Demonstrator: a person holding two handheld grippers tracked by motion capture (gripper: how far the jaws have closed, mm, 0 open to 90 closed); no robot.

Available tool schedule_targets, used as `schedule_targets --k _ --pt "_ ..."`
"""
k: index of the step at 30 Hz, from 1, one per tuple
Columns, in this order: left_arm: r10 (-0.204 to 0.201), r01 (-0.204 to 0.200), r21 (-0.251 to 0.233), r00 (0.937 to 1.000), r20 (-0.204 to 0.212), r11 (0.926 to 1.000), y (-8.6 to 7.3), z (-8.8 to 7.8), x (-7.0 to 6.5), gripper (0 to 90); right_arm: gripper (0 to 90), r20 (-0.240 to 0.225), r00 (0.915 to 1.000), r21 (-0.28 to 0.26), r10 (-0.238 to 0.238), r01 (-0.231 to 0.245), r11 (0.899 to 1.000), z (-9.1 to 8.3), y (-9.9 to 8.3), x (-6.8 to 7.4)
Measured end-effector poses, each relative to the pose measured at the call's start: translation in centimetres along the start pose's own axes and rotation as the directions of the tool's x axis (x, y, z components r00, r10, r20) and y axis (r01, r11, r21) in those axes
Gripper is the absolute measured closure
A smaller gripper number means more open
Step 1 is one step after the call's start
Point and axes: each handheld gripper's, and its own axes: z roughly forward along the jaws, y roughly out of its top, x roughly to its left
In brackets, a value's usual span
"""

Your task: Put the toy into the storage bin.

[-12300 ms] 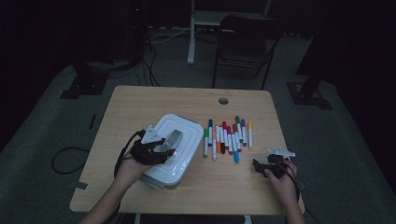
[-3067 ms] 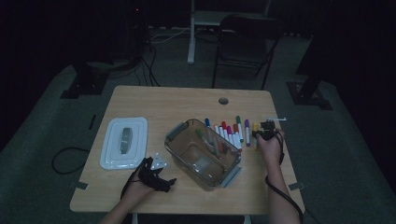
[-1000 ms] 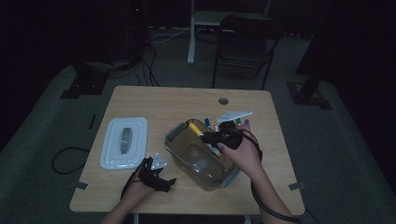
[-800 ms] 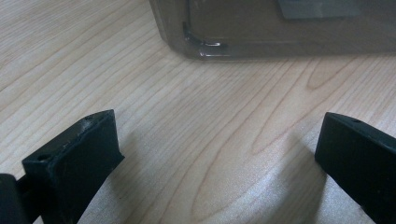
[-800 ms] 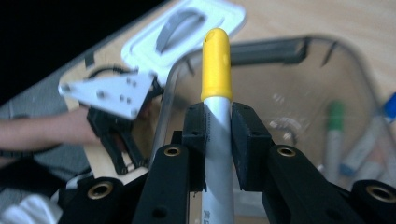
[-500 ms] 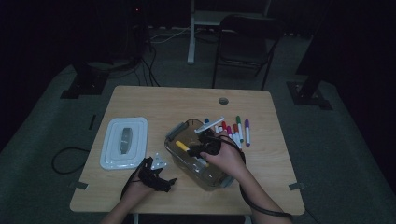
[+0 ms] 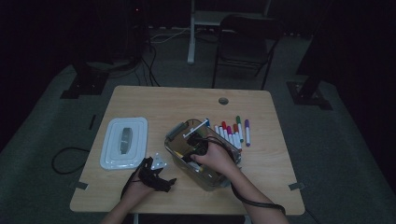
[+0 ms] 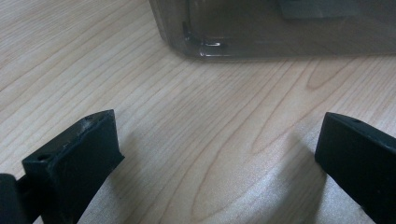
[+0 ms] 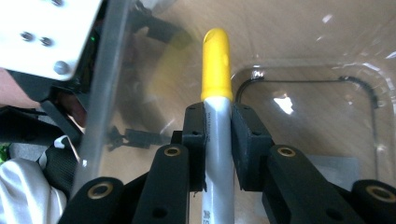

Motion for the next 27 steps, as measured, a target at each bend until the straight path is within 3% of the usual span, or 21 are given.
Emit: schedule_targets --k 9,14,17,24,27 --pt "0.000 0.000 -0.001 1.0000 -0.001 1.0000 0.0 0.0 0.0 0.5 76.8 0.017 0.9996 0.040 0.024 -0.025 0.999 1.3 -0.1 -0.2" --pt "-0.001 0.001 -0.001 1.0000 -0.001 1.0000 0.0 0.0 0.0 0.5 76.3 0.002 0.9995 0.100 0.031 -0.031 0.994 1.9 -0.2 -0.3" --pt "0.000 0.000 -0.001 1.0000 -0.001 1.0000 0.0 0.0 0.0 0.5 75.4 0.008 0.9998 0.102 0.017 -0.017 0.995 1.9 -0.2 -0.2" --pt "0.000 0.000 -0.001 1.0000 -0.001 1.0000 0.0 0.0 0.0 0.5 71.5 0.002 1.0000 0.049 0.001 -0.001 0.999 1.2 -0.2 -0.5" --pt "0.001 -0.001 0.000 1.0000 0.000 1.0000 0.0 0.0 0.0 0.5 67.3 -0.008 0.9999 -0.012 -0.012 0.011 1.000 -0.2 -0.3 -0.5"
